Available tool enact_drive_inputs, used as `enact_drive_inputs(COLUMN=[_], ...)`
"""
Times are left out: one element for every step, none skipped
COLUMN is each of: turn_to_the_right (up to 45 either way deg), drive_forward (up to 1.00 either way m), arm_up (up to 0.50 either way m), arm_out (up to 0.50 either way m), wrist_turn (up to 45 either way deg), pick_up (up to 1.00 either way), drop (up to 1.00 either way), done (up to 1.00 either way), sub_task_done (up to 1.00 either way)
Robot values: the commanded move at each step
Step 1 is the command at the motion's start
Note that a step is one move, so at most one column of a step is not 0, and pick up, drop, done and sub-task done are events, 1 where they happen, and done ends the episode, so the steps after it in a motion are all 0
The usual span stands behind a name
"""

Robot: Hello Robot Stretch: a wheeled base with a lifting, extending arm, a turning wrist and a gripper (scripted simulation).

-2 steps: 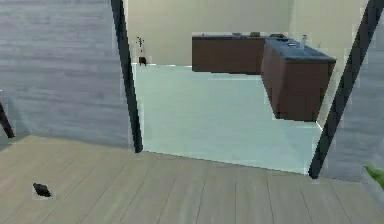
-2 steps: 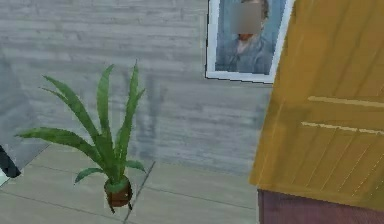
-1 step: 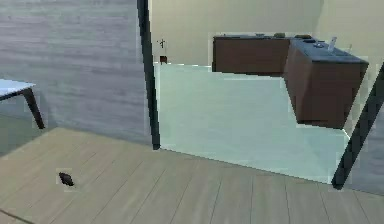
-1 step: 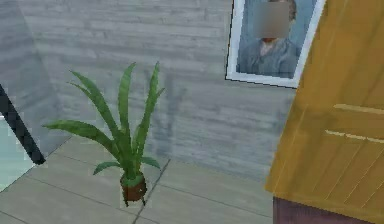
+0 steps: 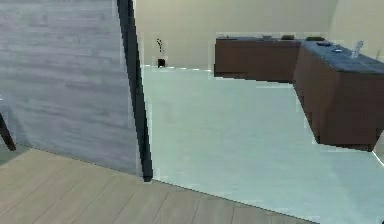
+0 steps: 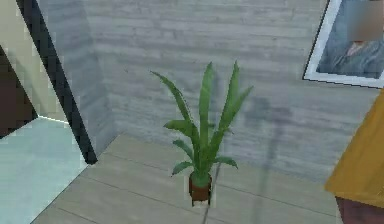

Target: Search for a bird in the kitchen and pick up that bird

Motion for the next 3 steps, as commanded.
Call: enact_drive_inputs(turn_to_the_right=[12.0,0.0,0.0], drive_forward=[0.0,0.1,1.0], arm_up=[0.0,0.0,0.0], arm_out=[0.0,0.0,0.0], wrist_turn=[0.0,0.0,0.0], pick_up=[0.0,0.0,0.0], drop=[0.0,0.0,0.0], done=[0.0,0.0,0.0], sub_task_done=[0.0,0.0,0.0])
